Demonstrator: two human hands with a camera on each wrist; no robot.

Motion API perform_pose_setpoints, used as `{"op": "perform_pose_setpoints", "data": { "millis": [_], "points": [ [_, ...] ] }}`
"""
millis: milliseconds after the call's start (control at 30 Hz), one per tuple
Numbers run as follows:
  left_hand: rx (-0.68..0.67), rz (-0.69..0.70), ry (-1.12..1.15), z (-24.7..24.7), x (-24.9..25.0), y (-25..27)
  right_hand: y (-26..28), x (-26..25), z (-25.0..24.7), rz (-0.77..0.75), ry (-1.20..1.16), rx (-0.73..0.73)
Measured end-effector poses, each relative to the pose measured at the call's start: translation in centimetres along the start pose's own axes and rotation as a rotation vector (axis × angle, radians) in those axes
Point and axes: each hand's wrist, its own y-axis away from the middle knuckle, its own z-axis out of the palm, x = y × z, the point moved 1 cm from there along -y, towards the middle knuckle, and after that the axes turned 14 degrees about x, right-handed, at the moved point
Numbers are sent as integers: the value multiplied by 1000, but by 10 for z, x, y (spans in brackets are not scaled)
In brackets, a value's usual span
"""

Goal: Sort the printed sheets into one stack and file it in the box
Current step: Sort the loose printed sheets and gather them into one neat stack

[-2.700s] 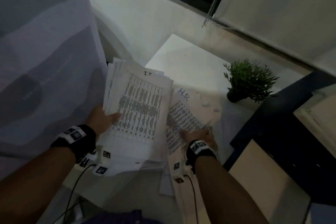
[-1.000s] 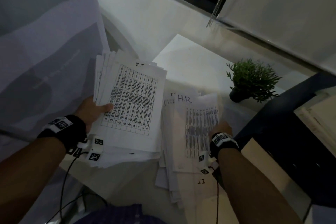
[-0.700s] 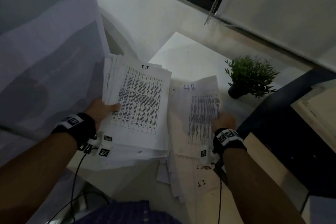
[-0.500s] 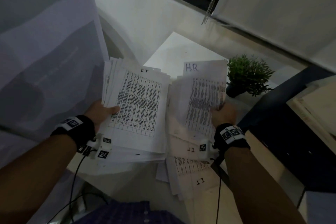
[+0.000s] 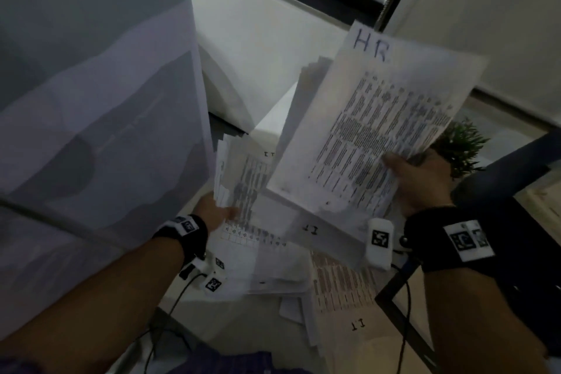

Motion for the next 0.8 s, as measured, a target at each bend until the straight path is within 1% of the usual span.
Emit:
{"op": "perform_pose_setpoints", "data": {
  "millis": [67,100,200,267,333,400,467,500,567,600,667,767,800],
  "points": [
    [-18,-47,38,-1,-4,-7,2,30,17,161,1,-87],
    [-35,-50,48,-2,-4,-9,4,45,25,227,44,-121],
    [-64,-83,96,-5,-7,-16,10,95,52,317,336,-178],
    [-68,-146,175,-4,-11,-22,16,123,70,343,475,-235],
    [-67,-187,191,-3,-7,-21,19,142,83,318,594,-277],
    [-43,-151,172,0,-1,-19,22,153,93,276,680,-285],
    [-13,-80,126,3,2,-18,30,159,105,221,745,-327],
    [3,-37,108,6,0,-18,38,159,111,174,767,-384],
    [13,62,10,12,-2,-18,47,164,121,104,828,-483],
    [22,101,-61,12,-3,-17,48,167,123,70,881,-508],
    [44,130,-138,13,-5,-18,39,171,112,32,1000,-469],
    [67,126,-125,4,-8,-26,8,183,66,77,1165,-245],
    [77,128,-121,0,-10,-29,-3,187,49,119,1207,-183]
  ]
}}
